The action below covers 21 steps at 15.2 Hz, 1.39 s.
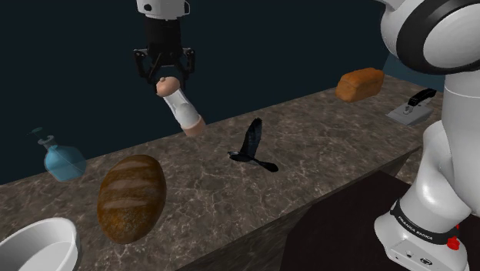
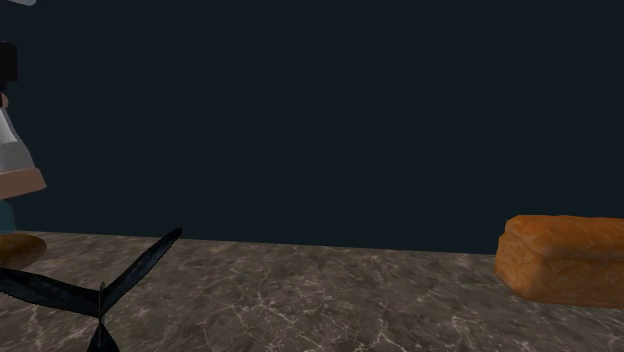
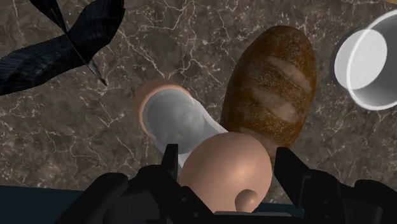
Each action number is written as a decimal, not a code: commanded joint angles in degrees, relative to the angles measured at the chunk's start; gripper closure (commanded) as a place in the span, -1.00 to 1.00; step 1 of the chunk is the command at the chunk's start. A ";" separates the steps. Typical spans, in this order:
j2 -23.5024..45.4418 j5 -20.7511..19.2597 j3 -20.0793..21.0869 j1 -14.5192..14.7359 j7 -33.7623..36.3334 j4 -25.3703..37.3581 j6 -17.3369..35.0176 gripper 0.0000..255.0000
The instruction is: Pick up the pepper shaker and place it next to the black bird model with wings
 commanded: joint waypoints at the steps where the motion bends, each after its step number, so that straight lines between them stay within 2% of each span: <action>1: -0.43 0.02 -0.03 -0.01 -0.23 -2.16 1.78 1.00; 10: -2.42 0.01 -0.01 0.30 -0.81 -12.17 9.77 1.00; 21: -2.70 0.26 0.08 0.50 -1.53 -21.05 18.35 1.00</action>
